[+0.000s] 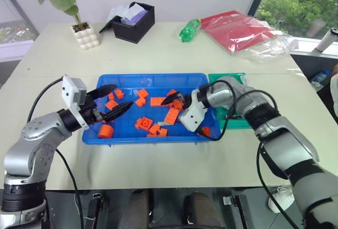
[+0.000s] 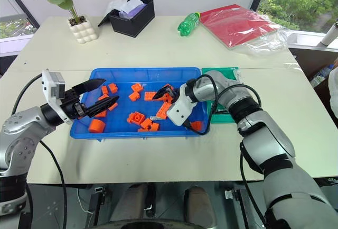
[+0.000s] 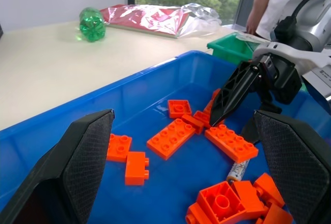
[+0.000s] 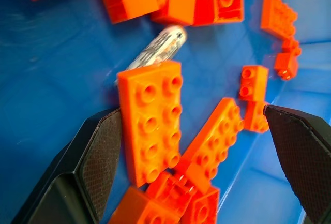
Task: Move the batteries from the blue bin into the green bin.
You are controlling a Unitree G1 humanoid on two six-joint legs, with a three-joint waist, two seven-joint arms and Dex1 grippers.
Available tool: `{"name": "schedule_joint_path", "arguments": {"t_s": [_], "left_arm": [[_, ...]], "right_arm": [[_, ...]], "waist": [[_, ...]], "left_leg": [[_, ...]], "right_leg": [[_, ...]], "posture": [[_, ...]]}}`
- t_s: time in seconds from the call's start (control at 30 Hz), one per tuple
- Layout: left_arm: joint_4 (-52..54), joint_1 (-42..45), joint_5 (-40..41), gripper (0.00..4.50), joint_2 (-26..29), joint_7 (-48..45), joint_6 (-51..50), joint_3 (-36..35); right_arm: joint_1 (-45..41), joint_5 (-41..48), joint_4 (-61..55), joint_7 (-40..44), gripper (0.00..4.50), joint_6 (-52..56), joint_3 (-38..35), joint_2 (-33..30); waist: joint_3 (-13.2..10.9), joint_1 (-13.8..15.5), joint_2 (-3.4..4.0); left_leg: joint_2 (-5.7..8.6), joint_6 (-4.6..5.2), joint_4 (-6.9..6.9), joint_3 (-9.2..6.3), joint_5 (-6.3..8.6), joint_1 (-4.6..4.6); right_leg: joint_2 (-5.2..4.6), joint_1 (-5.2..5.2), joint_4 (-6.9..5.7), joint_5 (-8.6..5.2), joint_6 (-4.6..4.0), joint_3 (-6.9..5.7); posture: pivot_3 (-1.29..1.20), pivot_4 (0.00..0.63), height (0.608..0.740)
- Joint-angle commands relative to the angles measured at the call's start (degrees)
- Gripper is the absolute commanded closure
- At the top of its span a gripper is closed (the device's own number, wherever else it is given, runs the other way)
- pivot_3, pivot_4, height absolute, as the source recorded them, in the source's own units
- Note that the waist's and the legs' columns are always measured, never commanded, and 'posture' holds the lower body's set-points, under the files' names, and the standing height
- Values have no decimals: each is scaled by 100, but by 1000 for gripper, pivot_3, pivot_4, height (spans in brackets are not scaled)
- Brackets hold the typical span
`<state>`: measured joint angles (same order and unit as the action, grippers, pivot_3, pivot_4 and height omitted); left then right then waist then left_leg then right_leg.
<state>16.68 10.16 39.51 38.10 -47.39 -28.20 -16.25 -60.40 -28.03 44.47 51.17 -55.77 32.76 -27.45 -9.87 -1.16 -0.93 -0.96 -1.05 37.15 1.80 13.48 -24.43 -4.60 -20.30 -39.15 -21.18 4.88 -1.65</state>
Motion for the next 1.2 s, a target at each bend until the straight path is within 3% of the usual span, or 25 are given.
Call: {"name": "schedule_joint_path", "arguments": {"t_s": [0.03, 0.1, 0.3, 0.6, 0.93, 1.1, 1.13, 1.2], "left_arm": [[232, 2, 128, 0, 17, 53, 45, -199], [236, 0, 128, 0, 14, 60, 43, -210], [224, 18, 133, 0, 21, 75, 39, -220], [188, 8, 106, 0, -7, 90, 69, -185], [200, 11, 104, 0, -14, 106, 67, -157], [243, -24, 108, 0, -13, 135, 53, -166], [255, -31, 111, 0, -15, 142, 50, -168], [281, -52, 119, 0, -19, 153, 45, -173]], "right_arm": [[-177, -104, 104, -152, 623, -94, 20, 37], [-186, -142, 146, -179, 1354, -129, 44, 21], [-228, -183, 161, -251, 4450, -130, 11, -37], [-257, -137, 42, -431, 4485, -26, -59, 12], [-1032, -1023, 780, -2154, 4485, 497, 52, 514], [-1153, -1123, 1291, -2280, 4485, 452, 166, 624], [-1165, -1055, 1382, -2195, 3546, 463, 152, 657], [-1209, -1112, 1478, -2249, 2742, 466, 188, 681]], "waist": [[0, 2, 0], [0, 4, 0], [0, -1, 0], [0, -2, 0], [1, -82, -2], [1, -122, -1], [1, -134, -1], [1, -142, -1]], "left_leg": [[0, 0, 0, 0, 0, 0], [0, 0, 0, 0, 0, 0], [0, 0, 0, 0, 0, 0], [0, -1, 0, 0, 0, 1], [2, -8, -4, -4, -5, 1], [3, -8, -4, -4, -4, 0], [3, -8, -5, -3, -5, 0], [2, -8, -6, -3, -5, 0]], "right_leg": [[0, 0, 0, 0, 0, 0], [-1, 0, 0, 0, 0, 0], [0, -1, -2, 0, 0, 0], [0, 0, -3, 0, 0, 0], [1, -4, -11, 0, -1, 0], [1, -4, -11, 0, -1, 0], [1, -5, -11, 0, -1, 0], [2, -6, -11, 0, -1, 0]], "posture": [[0, 150, 740], [0, 150, 740], [0, 150, 740], [0, 150, 740], [0, 150, 740], [0, 150, 740], [0, 150, 740], [0, 150, 740]]}}
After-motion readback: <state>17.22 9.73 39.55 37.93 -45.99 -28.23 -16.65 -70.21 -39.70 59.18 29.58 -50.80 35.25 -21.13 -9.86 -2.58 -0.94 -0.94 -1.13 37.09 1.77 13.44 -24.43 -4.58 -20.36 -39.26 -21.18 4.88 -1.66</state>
